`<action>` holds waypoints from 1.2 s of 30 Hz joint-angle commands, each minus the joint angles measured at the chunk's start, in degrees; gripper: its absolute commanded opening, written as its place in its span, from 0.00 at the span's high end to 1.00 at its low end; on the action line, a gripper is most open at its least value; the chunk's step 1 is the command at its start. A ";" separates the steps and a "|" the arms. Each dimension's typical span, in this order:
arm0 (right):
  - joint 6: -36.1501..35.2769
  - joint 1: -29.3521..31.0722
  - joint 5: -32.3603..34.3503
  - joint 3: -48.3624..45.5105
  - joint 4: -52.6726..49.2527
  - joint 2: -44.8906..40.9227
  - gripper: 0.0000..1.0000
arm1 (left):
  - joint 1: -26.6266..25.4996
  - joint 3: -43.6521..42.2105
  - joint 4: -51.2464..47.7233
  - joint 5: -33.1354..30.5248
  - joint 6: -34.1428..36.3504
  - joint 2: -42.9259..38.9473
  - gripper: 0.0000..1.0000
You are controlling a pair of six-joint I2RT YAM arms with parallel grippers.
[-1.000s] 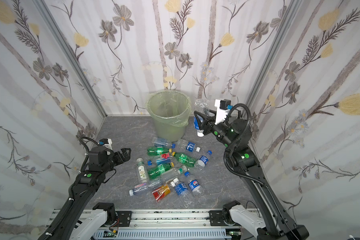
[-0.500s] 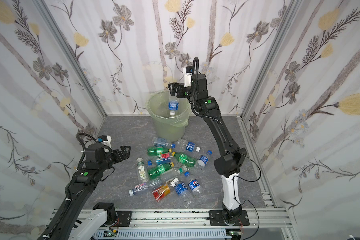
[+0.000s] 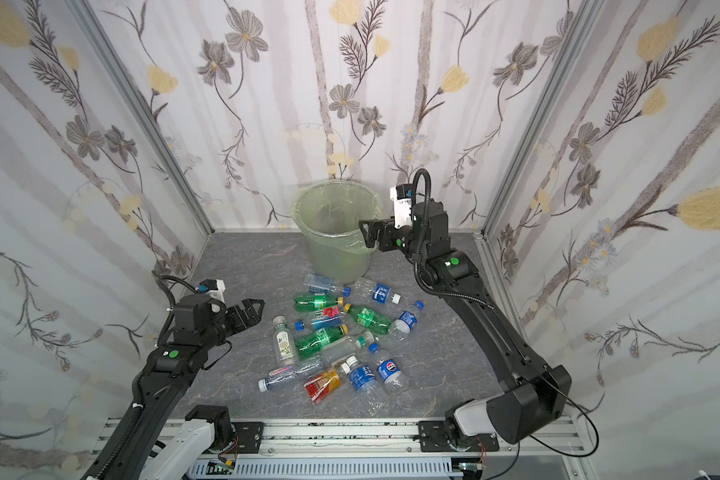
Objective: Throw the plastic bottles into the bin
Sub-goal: 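Draw the right gripper back while the left gripper grasps a white-capped bottle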
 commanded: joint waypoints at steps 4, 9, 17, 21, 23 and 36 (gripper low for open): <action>2.28 -0.07 2.27 -17.44 8.76 -13.63 0.00 | -3.78 -3.02 0.50 -2.83 -4.39 0.83 0.00; 3.19 -0.24 6.08 -28.41 8.73 -23.20 0.00 | -7.59 -4.03 1.25 -5.14 -6.18 3.15 0.00; 4.35 -1.05 8.32 -35.91 6.79 -29.17 0.00 | -13.70 -6.18 2.38 -8.42 -9.56 7.19 0.03; 4.80 -1.35 8.88 -36.91 6.94 -29.03 0.00 | -16.30 -7.96 2.84 -11.12 -11.59 7.42 0.02; 4.84 -1.46 8.96 -37.02 7.53 -28.72 0.00 | -16.82 -8.18 3.18 -11.86 -11.93 8.33 0.02; 6.51 -1.86 8.78 -40.20 10.45 -27.74 0.00 | -21.15 -6.83 6.99 -11.14 -11.02 19.51 0.10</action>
